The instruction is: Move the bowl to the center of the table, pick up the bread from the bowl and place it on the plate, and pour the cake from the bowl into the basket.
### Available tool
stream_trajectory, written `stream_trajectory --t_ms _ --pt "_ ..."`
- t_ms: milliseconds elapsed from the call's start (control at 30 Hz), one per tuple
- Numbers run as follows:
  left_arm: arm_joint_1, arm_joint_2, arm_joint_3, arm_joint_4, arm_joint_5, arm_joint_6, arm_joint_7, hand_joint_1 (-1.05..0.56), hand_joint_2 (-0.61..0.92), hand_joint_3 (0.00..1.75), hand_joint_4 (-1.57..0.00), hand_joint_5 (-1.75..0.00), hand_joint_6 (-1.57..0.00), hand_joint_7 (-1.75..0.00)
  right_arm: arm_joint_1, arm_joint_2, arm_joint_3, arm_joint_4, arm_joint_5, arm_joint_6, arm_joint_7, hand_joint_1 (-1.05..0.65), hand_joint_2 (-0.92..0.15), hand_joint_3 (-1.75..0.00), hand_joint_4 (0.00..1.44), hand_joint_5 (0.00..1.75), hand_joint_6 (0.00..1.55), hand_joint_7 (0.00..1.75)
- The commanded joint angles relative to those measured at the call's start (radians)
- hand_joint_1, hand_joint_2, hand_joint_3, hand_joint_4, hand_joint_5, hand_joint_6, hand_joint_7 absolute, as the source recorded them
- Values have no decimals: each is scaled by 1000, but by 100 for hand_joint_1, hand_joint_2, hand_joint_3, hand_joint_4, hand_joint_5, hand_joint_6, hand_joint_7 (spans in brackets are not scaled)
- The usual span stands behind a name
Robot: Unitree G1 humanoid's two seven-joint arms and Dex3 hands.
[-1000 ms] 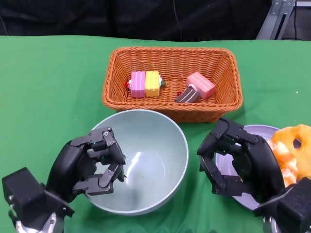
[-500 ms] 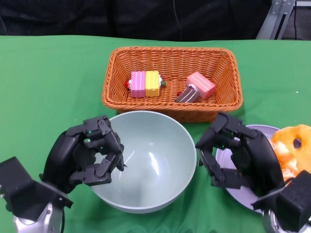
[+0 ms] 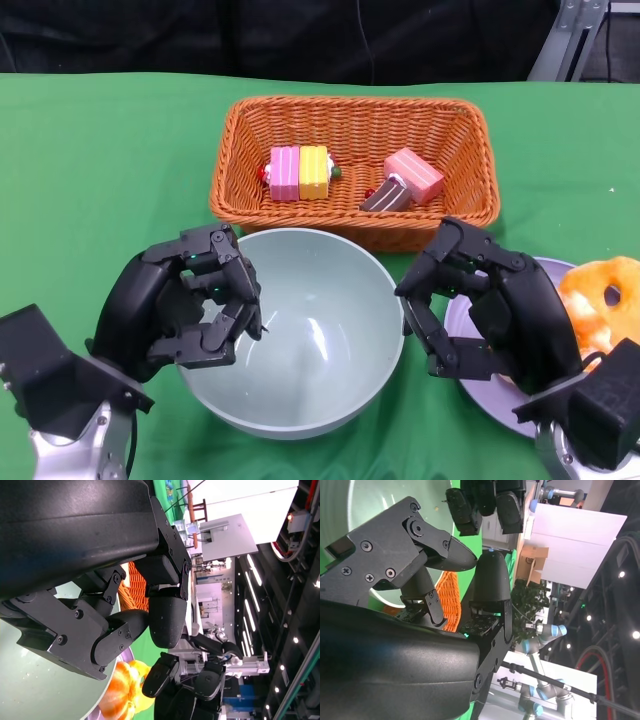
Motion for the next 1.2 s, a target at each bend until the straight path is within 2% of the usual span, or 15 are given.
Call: stream_trajectory --t_ms 33,467,1067,1200 --pt "10 6 -2 -16 8 12 15 -8 49 120 -81 -174 -81 -147 7 -7 -4 -19 4 6 -2 -20 -45 -116 79 166 65 146" --pt "-2 9 -1 7 42 -17 30 -9 47 124 -80 -175 -80 -147 -5 -3 -9 -6 13 6 4 -20 -41 -124 78 168 64 148" --pt "-13 12 1 36 59 -36 37 -6 48 125 -81 -173 -81 -148 -13 0 -11 1 13 7 4 -19 -41 -123 77 168 64 148" --pt "-17 12 1 48 69 -55 41 -7 51 119 -81 -172 -81 -147 -16 -1 -13 10 16 -3 8 -19 -41 -124 77 167 63 148"
